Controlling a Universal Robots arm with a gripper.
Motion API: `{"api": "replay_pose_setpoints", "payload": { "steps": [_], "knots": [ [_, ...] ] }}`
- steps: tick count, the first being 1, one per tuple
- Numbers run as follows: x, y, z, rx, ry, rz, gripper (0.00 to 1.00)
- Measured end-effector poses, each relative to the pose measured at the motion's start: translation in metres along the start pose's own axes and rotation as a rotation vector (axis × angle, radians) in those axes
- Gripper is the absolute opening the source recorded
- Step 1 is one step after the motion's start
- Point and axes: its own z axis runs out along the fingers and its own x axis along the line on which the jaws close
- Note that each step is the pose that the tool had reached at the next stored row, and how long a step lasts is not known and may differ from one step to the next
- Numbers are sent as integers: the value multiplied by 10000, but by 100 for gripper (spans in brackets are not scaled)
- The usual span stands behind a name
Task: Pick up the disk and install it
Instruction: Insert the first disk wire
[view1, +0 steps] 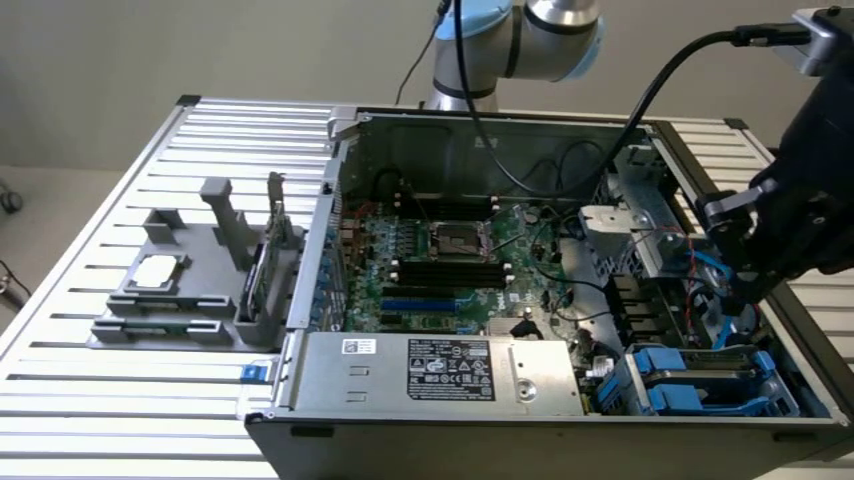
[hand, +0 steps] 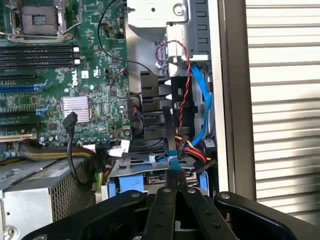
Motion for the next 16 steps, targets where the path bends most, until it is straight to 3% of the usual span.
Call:
{"api": "replay_pose_setpoints", "payload": {
  "steps": [16],
  "knots": [
    [2, -1, 11, 325, -189, 2734, 11]
  ]
}}
